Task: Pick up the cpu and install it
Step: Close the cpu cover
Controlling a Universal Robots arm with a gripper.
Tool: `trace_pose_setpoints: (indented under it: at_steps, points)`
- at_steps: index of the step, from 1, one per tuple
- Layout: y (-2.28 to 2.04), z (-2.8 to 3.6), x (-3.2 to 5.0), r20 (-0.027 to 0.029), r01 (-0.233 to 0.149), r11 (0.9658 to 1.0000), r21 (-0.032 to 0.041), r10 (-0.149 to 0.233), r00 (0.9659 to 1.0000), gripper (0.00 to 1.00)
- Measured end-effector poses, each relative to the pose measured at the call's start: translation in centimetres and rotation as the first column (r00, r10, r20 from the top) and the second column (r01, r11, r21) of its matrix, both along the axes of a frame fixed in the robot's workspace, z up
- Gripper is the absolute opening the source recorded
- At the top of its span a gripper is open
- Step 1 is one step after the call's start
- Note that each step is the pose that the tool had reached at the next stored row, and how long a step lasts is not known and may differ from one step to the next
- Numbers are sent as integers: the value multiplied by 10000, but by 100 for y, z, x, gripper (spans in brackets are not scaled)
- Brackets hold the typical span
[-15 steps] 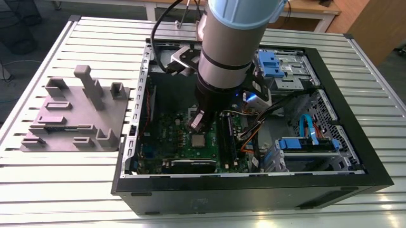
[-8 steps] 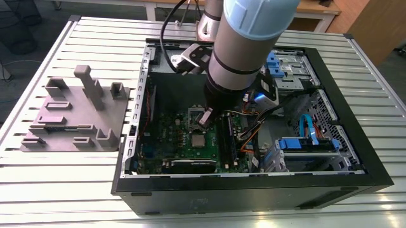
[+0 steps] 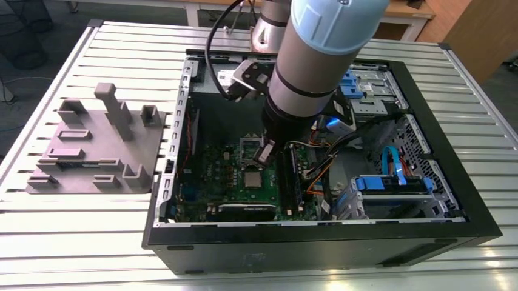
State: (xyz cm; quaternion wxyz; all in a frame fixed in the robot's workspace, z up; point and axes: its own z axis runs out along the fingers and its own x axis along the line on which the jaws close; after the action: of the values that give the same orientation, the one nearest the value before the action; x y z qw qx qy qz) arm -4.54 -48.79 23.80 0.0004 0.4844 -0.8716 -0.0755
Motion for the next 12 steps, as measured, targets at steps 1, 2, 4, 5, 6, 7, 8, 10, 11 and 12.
trace_pose_setpoints:
  at_steps: [1, 2, 4, 5, 6, 7, 8, 10, 11, 12]
  points:
    - [0, -1, 6, 0, -27, 10000, 7, 27, 10000, 11]
    - [2, -2, 10, 0, -35, 10000, 20, 35, 10000, 11]
    - [9, -5, 19, 1, -39, 10000, 41, 39, 10000, 11]
    - [13, -5, 22, 1, -38, 10000, 44, 38, 10000, 11]
    - [22, -6, 26, 1, -38, 10000, 47, 38, 10000, 11]
    - [33, -6, 30, 1, -38, 10000, 48, 38, 10000, 11]
    - [42, -7, 34, 0, -39, 10000, 47, 39, 10000, 11]
    - [47, -8, 37, 1, -39, 10000, 52, 39, 10000, 11]
    - [47, -8, 37, 0, -39, 10000, 59, 39, 10000, 11]
    - [48, -8, 37, 1, -39, 10000, 68, 39, 10000, 11]
